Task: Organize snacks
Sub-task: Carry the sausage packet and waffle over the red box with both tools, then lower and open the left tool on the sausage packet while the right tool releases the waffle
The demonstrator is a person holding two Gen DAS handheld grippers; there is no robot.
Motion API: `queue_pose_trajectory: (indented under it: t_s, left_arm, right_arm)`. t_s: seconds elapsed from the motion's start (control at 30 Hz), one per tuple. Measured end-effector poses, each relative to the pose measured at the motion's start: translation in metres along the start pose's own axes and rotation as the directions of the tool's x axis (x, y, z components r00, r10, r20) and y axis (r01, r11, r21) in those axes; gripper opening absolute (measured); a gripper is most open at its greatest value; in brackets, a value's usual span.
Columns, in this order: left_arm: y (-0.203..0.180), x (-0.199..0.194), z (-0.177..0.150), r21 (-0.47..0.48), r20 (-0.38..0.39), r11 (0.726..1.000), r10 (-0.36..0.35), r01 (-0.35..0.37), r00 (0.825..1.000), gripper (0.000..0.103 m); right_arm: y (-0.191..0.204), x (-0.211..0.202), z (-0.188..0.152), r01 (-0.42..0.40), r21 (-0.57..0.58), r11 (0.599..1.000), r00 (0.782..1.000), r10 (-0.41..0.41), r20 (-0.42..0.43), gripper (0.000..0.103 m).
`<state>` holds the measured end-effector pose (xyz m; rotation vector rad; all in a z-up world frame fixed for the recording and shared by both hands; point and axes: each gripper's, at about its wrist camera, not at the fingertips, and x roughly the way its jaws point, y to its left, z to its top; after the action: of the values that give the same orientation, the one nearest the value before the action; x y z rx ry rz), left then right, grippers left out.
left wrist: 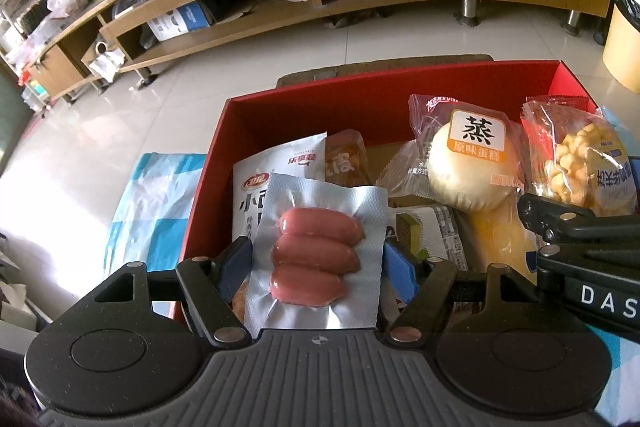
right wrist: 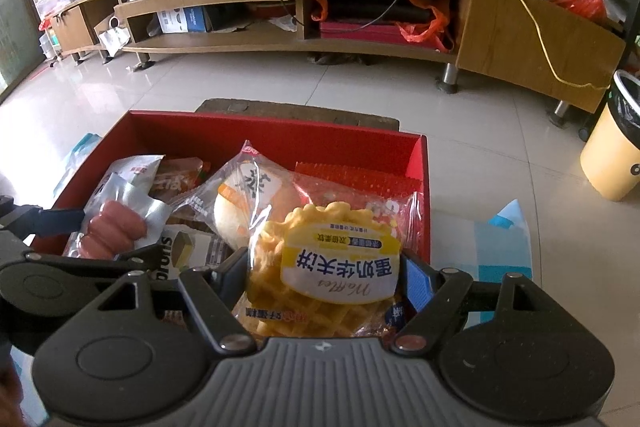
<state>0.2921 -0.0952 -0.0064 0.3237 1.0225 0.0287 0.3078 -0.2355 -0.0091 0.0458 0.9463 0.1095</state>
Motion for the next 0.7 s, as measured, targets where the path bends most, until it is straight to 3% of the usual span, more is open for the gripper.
queue_pose_trajectory:
  t_s: [0.7]
  left_arm:
    - [0.002,-0.008,-0.008,0.003,-0.016,1.0,-0.01,0.01,1.0,0.076]
  right_arm:
    - [0.011,-0.014,-0.002,0.037,-0.03,0.999,0.999,-0.038,-0.014,0.074]
